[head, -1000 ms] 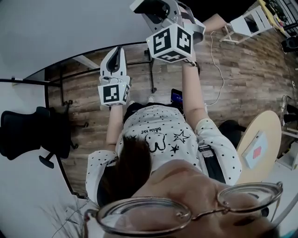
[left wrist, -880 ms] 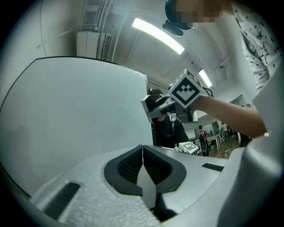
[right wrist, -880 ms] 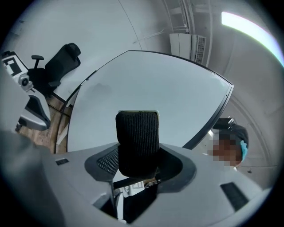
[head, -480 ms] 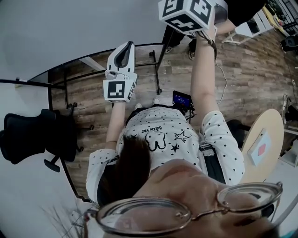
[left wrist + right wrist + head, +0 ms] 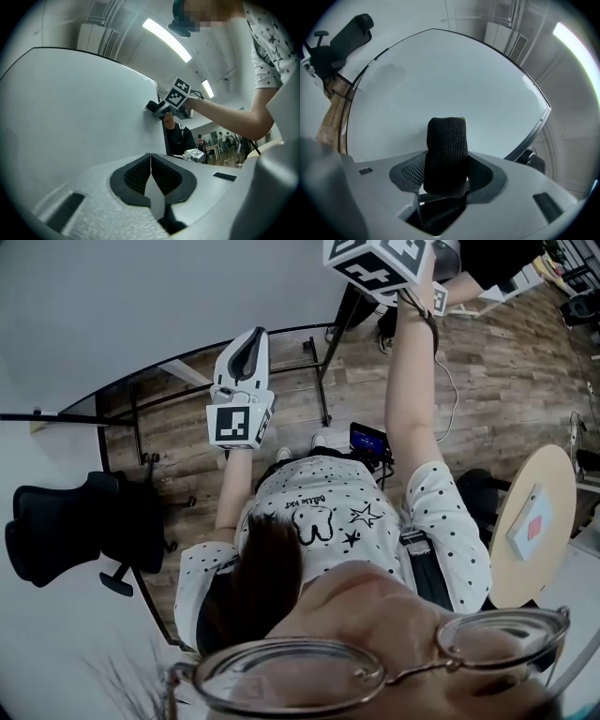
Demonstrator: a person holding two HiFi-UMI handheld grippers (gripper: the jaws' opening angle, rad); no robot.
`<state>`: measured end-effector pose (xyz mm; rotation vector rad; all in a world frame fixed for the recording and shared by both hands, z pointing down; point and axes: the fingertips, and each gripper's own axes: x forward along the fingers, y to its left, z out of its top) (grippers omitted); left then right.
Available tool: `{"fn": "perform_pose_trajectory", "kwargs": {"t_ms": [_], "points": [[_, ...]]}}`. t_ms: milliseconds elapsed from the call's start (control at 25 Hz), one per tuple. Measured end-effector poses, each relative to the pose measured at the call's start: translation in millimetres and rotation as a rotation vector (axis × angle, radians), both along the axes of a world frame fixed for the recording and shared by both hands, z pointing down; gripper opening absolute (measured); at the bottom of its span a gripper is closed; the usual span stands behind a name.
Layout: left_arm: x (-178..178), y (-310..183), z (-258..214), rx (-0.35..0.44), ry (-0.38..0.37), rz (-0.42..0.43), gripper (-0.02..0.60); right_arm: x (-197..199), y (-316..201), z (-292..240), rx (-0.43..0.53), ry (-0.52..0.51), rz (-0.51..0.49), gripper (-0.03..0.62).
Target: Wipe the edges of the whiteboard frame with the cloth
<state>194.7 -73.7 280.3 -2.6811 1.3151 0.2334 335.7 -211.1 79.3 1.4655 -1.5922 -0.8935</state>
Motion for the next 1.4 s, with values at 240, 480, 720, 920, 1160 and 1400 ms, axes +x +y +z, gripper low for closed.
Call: {"fn": "perform_pose_trajectory", "kwargs": {"t_ms": [240,480,720,920,1160,1400], "points": [[11,-6,3,-0.004,-0.001,-0.006,0.02,21,-2,1,-0.005,-0.014,0.005,0.238],[36,-9,-2,0.012,-0.002,0.01,0.02,43,-2,2,-0.002,-0.012,0.014,0.238],[57,-8,0,0.012,-0.01,0.028,0.02,59,-2,16,-0.017,-0.013,-0.004,0.238],[66,-15,1,0.012,-0.007,0.031,0.02,65,-5,26,-0.029,-0.006,-0.002,0.238],[81,-20,-1,0.011,-0.013,0.046,0.02,69,-4,38,-0.038,-0.013,-0.016,0.238],[85,-23,2,0.002,-0.004,0.047,0.02,69,-4,52,-0.054,-0.021,-0.02,0.238]]}}
